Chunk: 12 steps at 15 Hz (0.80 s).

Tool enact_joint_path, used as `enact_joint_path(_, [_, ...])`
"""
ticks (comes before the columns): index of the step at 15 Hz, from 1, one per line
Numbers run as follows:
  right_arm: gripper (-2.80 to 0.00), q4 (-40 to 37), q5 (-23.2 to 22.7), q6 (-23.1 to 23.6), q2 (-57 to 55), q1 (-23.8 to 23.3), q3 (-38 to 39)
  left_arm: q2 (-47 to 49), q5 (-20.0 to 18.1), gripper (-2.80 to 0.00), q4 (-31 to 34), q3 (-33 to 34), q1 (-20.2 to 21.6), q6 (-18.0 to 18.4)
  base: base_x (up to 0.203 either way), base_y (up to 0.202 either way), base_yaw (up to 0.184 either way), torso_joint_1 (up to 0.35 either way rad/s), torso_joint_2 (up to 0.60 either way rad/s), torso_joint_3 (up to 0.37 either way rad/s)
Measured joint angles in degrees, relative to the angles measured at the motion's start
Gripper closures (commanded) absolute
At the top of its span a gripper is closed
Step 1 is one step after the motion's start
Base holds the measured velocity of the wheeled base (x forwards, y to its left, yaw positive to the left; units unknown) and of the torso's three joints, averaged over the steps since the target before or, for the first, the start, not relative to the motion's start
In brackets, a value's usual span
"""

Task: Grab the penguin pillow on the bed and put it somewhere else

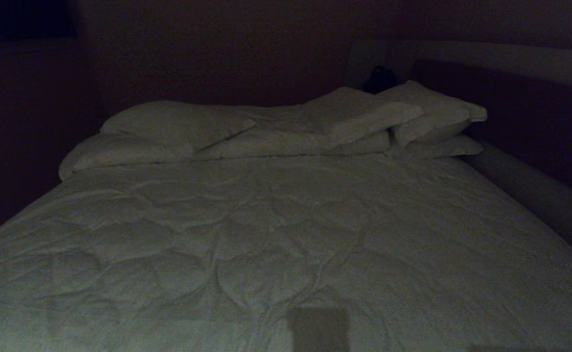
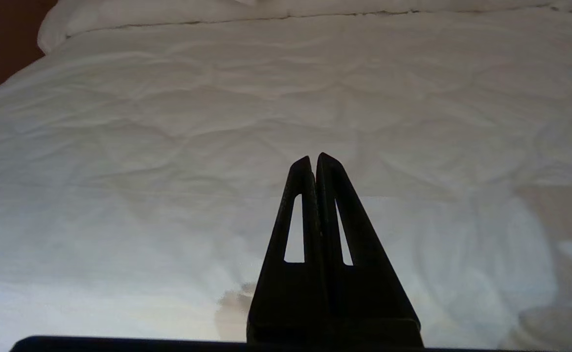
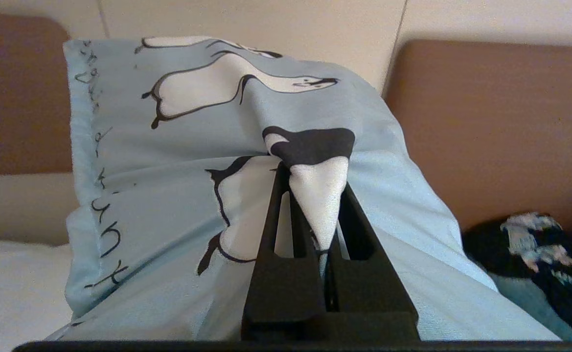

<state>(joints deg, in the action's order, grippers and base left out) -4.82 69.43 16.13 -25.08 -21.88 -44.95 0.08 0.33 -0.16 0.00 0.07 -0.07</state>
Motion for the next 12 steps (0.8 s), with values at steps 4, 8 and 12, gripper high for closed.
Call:
enact_joint_path(4, [0.00, 0.02, -0.02, 0.02, 0.09, 0.04, 0.49, -0.01, -0.04, 0.00, -0.02, 0.00, 0.00, 0.02, 0.000, 0.189, 0.001, 0.002, 0.00, 0.004])
enact_joint_path(8, [0.00, -0.15, -0.02, 0.12, 0.20, 0.09, 0.52, 0.00, -0.04, 0.00, -0.05, 0.00, 0.04, 0.02, 0.000, 0.039, -0.001, 0.001, 0.00, 0.003])
enact_joint_path(12, [0.00, -0.09, -0.04, 0.12, 0.27, 0.09, 0.36, 0.02, -0.04, 0.00, 0.01, 0.00, 0.00, 0.01, 0.000, 0.000, 0.000, 0.011, 0.00, 0.001])
